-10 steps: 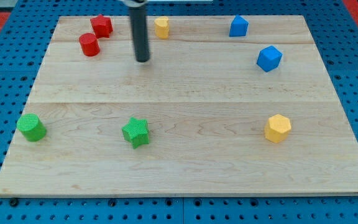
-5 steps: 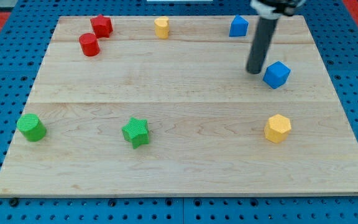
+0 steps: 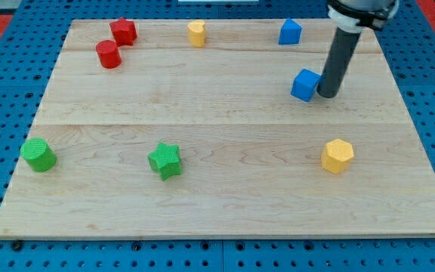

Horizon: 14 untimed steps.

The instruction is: Move the blue cube to the center left

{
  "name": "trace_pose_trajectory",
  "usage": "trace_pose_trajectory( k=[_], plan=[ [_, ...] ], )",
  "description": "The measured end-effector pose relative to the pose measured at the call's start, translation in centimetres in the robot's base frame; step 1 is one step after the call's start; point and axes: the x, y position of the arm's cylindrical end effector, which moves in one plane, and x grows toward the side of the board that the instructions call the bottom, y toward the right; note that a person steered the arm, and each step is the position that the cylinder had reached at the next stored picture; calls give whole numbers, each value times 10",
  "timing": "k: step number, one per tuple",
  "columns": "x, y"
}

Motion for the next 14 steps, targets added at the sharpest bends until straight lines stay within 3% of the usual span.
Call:
trace_pose_trajectory(
  k=[1,2,3,4,6,7,8,9,10,11,13,14],
  plan=[
    [-14,13],
    [-15,-67],
    [-17,-187],
    [-25,-256],
    [-50,-328],
    [-7,-380],
    [-14,-326],
    [13,-263],
    [45,-281],
    [42,-325],
    [1,-322],
    [-3,-361]
  ],
)
